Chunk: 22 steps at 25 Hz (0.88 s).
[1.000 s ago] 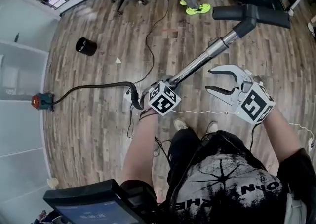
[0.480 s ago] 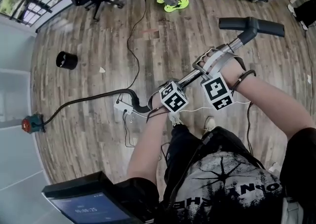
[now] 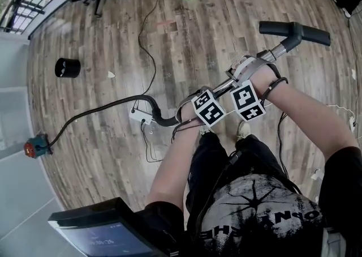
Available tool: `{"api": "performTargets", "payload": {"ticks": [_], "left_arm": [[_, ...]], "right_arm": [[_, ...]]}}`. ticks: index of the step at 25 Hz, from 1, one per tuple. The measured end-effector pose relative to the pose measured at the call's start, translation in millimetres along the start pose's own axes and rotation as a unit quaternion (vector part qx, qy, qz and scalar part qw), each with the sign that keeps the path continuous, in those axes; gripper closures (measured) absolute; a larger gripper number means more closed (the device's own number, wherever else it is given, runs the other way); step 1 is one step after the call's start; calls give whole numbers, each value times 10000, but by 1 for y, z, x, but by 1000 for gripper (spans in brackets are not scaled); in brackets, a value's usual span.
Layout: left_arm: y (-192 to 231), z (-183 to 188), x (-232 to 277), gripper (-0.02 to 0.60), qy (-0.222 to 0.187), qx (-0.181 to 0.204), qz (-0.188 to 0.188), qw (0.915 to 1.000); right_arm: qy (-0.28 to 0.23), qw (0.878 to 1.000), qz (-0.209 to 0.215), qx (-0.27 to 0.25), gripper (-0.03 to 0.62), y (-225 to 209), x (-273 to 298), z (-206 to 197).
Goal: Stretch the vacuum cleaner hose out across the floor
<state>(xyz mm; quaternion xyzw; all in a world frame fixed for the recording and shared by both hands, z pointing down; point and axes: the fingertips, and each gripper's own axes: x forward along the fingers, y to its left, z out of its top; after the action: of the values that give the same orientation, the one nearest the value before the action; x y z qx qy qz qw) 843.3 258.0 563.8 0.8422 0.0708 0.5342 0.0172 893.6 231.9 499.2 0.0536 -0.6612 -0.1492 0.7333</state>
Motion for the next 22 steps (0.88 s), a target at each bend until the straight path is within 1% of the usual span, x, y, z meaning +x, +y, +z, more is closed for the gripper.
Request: {"api": "performTargets", "payload": {"ticks": [2, 4, 7, 11, 13, 17, 20, 22], "left_arm": [[-3, -2, 15, 538, 100, 46, -77, 9999], [1, -3, 33, 537, 166, 171, -37, 9997], [11, -3, 68, 519, 113, 351, 179, 9992], [16, -15, 130, 490, 8, 598, 489, 9970], [23, -21, 157, 466, -102, 632, 690, 9956], [38, -32, 192, 418, -368, 683, 1099, 9909], [43, -41, 213, 399, -541, 872, 1277, 9865], [42, -50, 222, 400, -692, 899, 1394, 9837]], "right_arm": [[-93, 9998, 109, 121, 461, 10, 14, -3], [-181, 9991, 235, 288, 461, 19, 31, -9], [-273, 9977, 345, 508, 461, 32, 69, -20], [-393, 9956, 400, 750, 461, 64, 135, -28], [-484, 9946, 357, 850, 461, 76, 171, -35], [-790, 9906, 272, 1079, 462, 91, 236, -45], [-1003, 9881, 247, 1137, 464, 103, 286, -54], [-1130, 9867, 259, 1143, 464, 115, 322, -60]]}}
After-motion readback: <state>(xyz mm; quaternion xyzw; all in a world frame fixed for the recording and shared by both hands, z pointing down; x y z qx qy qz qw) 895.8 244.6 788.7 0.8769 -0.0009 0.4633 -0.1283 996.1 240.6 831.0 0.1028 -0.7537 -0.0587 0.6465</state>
